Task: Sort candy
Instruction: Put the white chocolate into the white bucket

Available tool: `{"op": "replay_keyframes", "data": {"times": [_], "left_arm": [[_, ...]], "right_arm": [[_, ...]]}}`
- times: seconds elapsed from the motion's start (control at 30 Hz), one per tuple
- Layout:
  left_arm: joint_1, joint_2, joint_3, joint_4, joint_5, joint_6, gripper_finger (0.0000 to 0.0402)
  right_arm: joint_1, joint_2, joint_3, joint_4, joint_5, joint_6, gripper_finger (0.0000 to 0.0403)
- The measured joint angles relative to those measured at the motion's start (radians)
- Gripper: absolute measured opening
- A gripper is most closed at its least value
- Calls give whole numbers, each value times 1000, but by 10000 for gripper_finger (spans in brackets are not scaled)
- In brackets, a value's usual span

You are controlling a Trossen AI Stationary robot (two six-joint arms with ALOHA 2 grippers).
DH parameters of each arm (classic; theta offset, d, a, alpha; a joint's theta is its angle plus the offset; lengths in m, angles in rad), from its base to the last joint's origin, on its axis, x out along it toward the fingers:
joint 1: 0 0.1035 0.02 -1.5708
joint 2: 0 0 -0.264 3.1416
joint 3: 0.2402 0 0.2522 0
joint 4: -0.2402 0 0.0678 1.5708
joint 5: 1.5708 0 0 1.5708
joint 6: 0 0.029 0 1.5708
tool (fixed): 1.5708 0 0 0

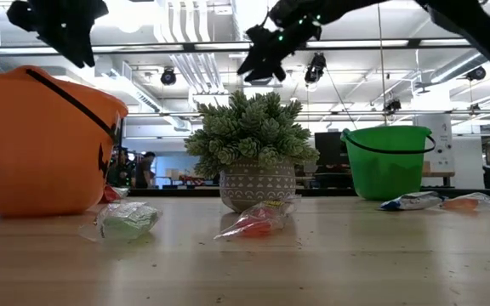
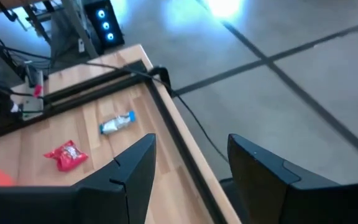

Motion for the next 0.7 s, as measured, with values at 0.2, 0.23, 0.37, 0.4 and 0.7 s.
{"op": "replay_keyframes", "data": {"times": [0.2,0.23,0.37,0.4,0.7], "left_arm": [[138,9,0,3,2,-48,123],[159,13,0,7,12,-48,123],[226,32,1,38,24,18,123],[238,38,1,54,26,45,123],[291,87,2,231,83,236,123]], "right_arm": [[1,56,1,3,28,26,189],[1,64,1,3,43,28,189],[0,87,1,2,80,29,189],[-1,90,1,-3,79,29,189],[-15,104,2,-78,79,-13,225]]}}
